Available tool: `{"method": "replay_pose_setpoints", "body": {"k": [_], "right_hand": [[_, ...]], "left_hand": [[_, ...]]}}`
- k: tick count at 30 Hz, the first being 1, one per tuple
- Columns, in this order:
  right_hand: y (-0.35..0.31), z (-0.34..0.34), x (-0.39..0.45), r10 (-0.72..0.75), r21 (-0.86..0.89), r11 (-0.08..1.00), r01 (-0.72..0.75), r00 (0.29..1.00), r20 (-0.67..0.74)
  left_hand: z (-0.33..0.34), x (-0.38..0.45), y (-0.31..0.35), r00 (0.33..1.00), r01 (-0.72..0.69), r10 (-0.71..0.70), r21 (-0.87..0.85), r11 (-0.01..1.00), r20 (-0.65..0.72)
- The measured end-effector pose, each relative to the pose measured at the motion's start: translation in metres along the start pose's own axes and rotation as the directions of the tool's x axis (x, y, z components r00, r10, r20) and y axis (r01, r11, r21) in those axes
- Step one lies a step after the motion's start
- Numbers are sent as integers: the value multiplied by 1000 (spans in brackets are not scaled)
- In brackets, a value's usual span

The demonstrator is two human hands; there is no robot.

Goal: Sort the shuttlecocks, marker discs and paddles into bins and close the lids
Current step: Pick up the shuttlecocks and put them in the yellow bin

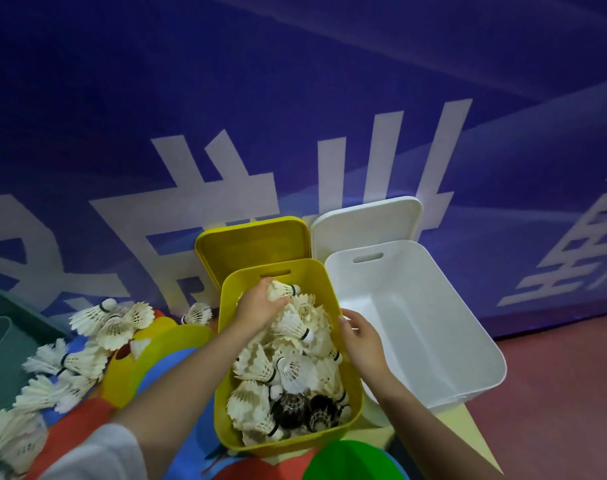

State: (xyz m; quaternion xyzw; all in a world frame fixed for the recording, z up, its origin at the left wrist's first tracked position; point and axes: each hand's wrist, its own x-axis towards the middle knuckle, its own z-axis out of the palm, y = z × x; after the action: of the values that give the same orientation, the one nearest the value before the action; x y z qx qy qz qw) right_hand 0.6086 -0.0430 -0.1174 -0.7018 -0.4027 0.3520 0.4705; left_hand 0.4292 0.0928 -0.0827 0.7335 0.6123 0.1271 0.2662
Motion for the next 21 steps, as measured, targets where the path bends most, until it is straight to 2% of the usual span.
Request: {"method": "replay_pose_setpoints", "body": {"k": [5,8,11,15,17,21], "right_hand": [[0,1,-1,3,-21,1000,-3,1000,-3],[-5,0,-2,-9,-95,995,8,1000,-7],[-11,-2,-2,-48,-286,957,36,998,-33],[-35,0,-14,-265,-453,865,216,963,-47],[-55,10,-23,-360,-448,833,325,933,7],[-88,54,-44,-439,-349,816,461,887,146]], "left_hand": [[10,5,-7,999,18,-21,109,994,31],[-2,0,-16,999,41,-41,-8,999,23],[-23,-15,-26,1000,2,-4,-94,996,-25],[-50,-51,-38,989,-75,38,-265,961,-143],[-63,-72,-49,980,-114,52,-328,938,-192],[-81,-113,-86,970,-119,10,-435,893,-244]]}}
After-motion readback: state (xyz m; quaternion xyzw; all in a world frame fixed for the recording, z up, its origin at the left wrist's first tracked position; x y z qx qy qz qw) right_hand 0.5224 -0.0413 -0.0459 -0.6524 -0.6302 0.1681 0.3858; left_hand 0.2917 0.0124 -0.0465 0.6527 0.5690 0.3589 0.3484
